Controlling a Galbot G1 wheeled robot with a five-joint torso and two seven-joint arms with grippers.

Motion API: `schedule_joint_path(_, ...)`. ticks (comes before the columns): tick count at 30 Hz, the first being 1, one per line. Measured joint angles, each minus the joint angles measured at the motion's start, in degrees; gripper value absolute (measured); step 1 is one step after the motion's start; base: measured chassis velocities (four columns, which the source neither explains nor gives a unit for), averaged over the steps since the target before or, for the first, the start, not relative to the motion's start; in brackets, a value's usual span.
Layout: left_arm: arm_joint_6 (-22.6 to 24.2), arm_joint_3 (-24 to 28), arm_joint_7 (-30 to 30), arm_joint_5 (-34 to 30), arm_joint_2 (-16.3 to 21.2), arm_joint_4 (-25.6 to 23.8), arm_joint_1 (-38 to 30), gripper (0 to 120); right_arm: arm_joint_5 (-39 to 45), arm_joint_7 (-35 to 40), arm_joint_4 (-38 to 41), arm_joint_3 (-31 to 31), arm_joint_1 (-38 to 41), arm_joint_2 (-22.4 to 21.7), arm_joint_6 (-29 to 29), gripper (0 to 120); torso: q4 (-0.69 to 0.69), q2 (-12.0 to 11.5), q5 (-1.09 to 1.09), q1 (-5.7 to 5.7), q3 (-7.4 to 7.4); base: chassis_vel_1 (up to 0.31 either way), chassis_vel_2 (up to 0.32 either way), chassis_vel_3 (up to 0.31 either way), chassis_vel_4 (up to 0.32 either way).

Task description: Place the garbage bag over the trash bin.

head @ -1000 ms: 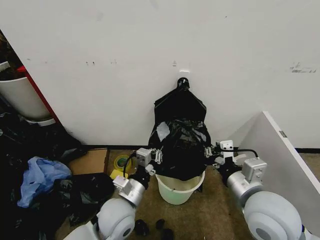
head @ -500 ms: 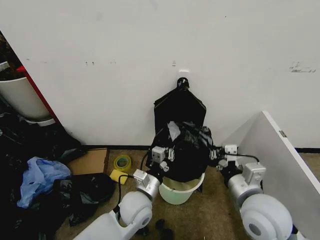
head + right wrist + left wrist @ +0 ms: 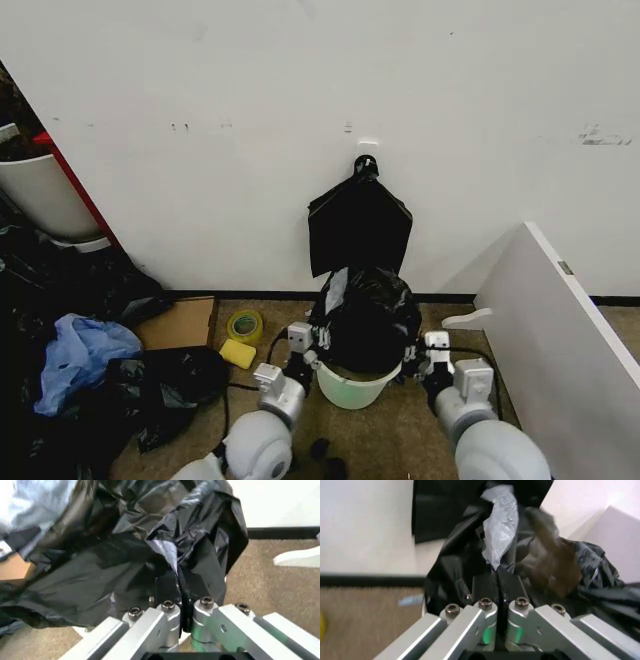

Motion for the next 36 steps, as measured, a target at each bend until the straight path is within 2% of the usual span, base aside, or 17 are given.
schedule_joint_path(8,4.77,-1.04,-3.27,-4.14,-0.47,-0.14,1.33,0,4.23,5.22,-1.20,0.21,-0.45,1.24,-3.37,0,-0.01,0.00,-0.02,0.00,0.00,0.000,0.000,0.000,0.000)
schedule_joint_path(15,6.10,-4.53,-4.97,-4.92,2.24,-3.39,5.64,0,4.80,10.61,-4.26,-1.23,-1.20,2.42,-5.53,0,-0.01,0.00,0.00,0.00,0.00,0.000,0.000,0.000,0.000)
schedule_joint_path(20,6.06,-5.97,-5.03,-4.54,2.75,-4.26,8.29,0,5.32,12.80,-4.33,-2.29,-1.05,2.37,-7.02,0,0.00,0.00,0.00,0.00,0.00,0.000,0.000,0.000,0.000)
schedule_joint_path(30,6.34,-6.00,-5.27,-4.15,2.23,-1.66,8.87,0,5.52,13.92,-6.89,-4.45,-0.57,2.63,-8.28,0,-0.01,0.00,-0.01,0.00,0.00,0.000,0.000,0.000,0.000)
schedule_joint_path(36,7.27,-5.24,-6.16,-5.31,2.41,0.95,6.27,0,5.90,12.68,-11.38,-5.00,2.12,3.39,-8.28,0,0.00,0.00,0.00,0.00,0.01,0.000,0.000,0.000,0.000)
